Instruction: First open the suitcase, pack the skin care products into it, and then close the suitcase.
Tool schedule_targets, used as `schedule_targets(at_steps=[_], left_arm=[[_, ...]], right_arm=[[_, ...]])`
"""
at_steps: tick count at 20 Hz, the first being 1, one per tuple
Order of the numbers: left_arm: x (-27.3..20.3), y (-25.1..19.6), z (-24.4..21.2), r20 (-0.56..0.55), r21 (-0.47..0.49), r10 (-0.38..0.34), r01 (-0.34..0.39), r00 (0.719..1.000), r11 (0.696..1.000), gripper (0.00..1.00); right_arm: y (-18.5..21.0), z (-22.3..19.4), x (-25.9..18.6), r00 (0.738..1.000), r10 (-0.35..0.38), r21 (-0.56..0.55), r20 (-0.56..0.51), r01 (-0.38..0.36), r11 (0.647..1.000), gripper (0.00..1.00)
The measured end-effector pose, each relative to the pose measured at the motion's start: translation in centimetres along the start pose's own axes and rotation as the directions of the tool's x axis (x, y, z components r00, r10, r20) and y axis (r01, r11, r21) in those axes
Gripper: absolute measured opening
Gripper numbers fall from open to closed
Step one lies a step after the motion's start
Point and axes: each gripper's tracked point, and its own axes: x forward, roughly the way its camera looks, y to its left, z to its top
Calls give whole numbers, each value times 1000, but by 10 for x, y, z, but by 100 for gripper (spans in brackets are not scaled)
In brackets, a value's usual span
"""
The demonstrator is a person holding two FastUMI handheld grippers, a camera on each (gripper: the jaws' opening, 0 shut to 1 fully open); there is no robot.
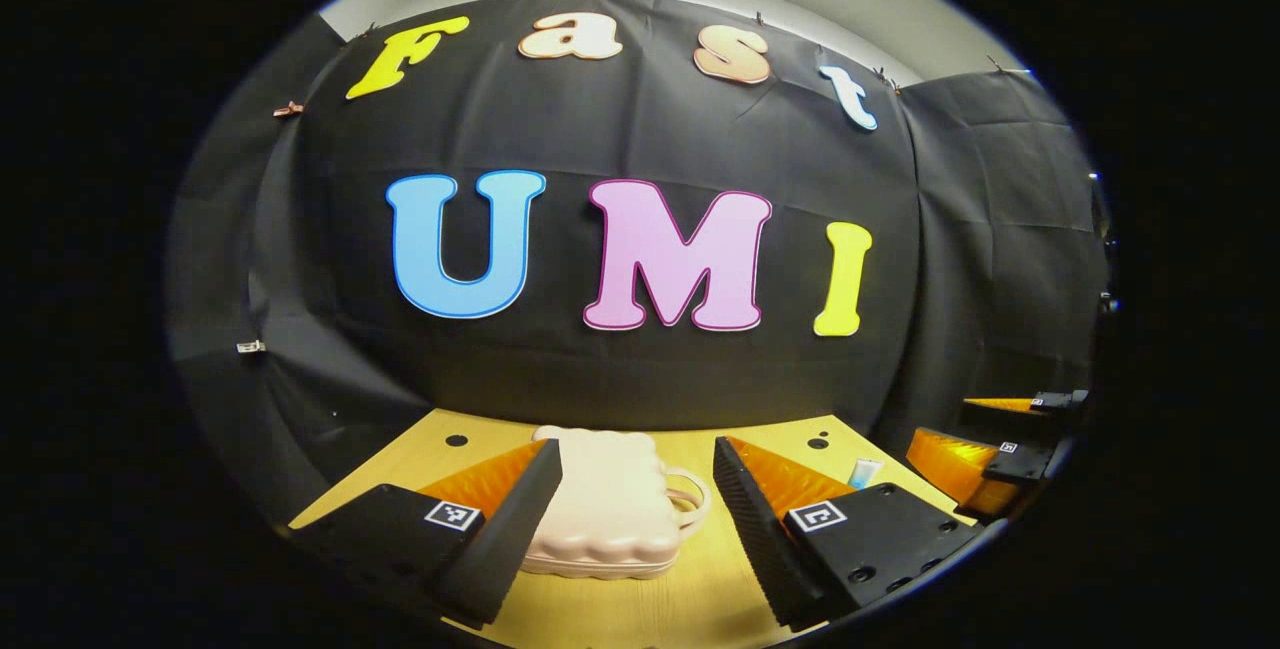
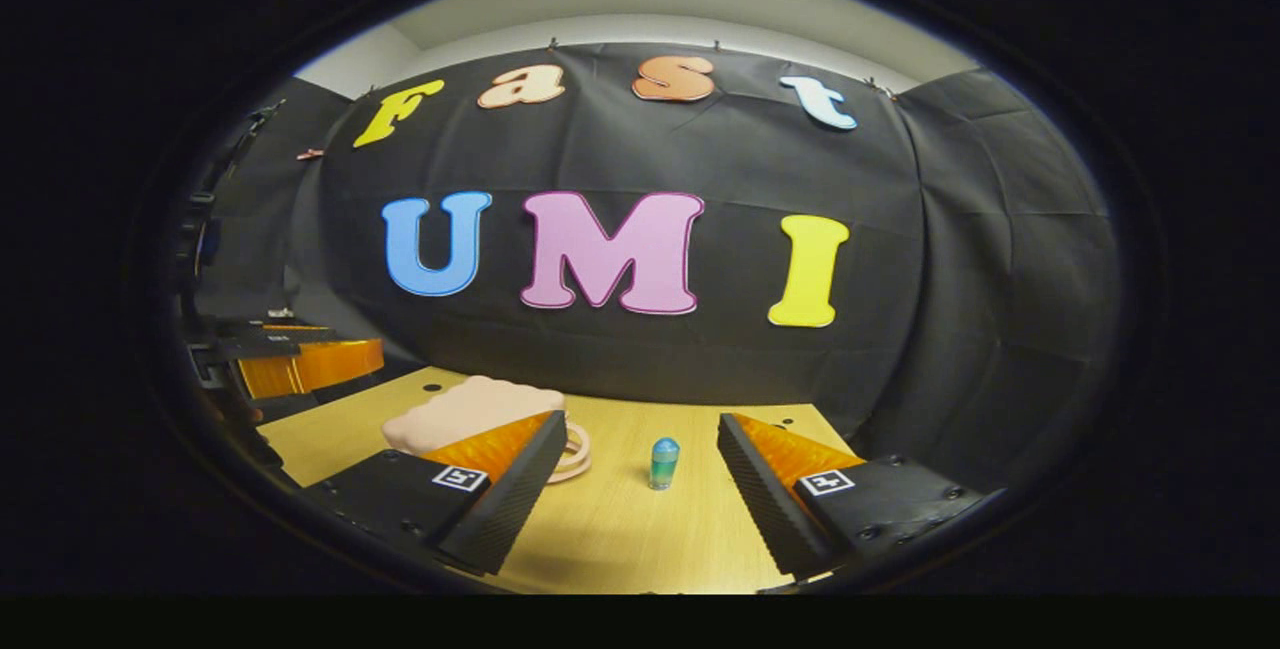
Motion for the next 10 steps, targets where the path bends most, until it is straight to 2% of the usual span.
schedule_targets(at_steps=[1, 2, 10], left_arm=[[2, 0, -1, -4, -3, -1, 1, 1000, 1000, 92], [3, 0, -1, -6, -4, -2, 2, 1000, 1000, 96], [18, -4, -7, -24, -15, -14, 14, 1000, 1000, 96]], right_arm=[[-1, -1, 1, 1000, -2, 1, -4, 2, 1000, 96], [-1, -2, 1, 1000, -4, 3, -5, 4, 1000, 97], [-7, -3, 6, 1000, -14, 15, -12, 15, 1000, 96]])
